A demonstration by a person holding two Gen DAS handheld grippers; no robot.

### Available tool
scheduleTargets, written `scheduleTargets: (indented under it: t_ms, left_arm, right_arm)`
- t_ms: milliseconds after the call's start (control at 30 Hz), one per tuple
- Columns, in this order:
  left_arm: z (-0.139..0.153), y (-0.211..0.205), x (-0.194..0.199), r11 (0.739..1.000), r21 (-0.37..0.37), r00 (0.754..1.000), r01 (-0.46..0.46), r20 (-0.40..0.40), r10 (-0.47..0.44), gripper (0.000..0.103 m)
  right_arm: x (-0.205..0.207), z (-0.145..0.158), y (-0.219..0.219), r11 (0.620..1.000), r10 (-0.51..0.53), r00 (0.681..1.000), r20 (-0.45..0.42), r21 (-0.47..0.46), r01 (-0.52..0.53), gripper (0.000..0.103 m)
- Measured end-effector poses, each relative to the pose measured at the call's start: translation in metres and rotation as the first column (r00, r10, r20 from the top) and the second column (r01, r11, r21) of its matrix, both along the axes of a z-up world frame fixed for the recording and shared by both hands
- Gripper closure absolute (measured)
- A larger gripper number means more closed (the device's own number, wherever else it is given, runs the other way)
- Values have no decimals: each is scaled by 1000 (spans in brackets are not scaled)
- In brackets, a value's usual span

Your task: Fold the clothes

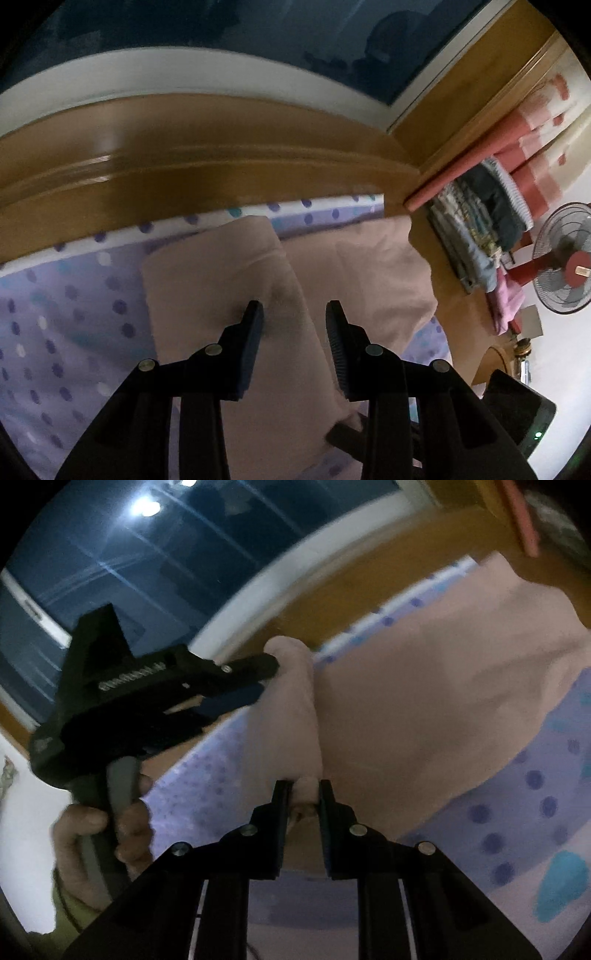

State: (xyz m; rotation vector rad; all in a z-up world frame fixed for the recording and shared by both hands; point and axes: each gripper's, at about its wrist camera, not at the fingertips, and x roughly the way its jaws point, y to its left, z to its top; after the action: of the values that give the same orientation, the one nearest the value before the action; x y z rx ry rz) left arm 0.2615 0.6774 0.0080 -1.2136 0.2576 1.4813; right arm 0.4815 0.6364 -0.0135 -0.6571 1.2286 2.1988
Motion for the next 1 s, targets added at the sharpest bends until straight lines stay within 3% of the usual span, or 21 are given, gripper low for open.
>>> scheduleTargets:
  t_ms: [100, 233, 367, 433, 533, 767, 1000]
  left_arm:
    - [2, 3, 10, 1000, -10, 1000, -10, -26, 10, 68]
    - [9, 7, 14, 999, -39, 994, -17, -104, 13, 68]
    - [-4, 20, 10, 995, -98, 995, -5, -99, -5, 68]
    - [-14, 30, 7, 993, -119, 994, 14, -104, -27, 68]
    - [-33, 40, 3, 988, -147, 996, 49, -61, -59, 68]
    - [-42, 44, 6, 989, -107, 989, 105, -94, -116, 67]
    - [-31, 22, -12, 994, -34, 994, 108, -3, -108, 67]
  right_arm:
    - [9, -7, 9, 1000, 10, 999, 51, -12, -9, 83]
    - [4, 13, 2, 990, 80, 993, 83, 106, -89, 83]
    - [-21, 24, -9, 964, 171, 981, 88, 191, -185, 70]
    - [-36, 15, -13, 957, 207, 973, 101, 184, -223, 70]
    - [-53, -8, -12, 958, 219, 955, 202, 142, -249, 70]
    - [-61, -18, -8, 958, 225, 945, 238, 125, -260, 70]
    - [-63, -13, -16, 960, 184, 943, 276, 155, -232, 69]
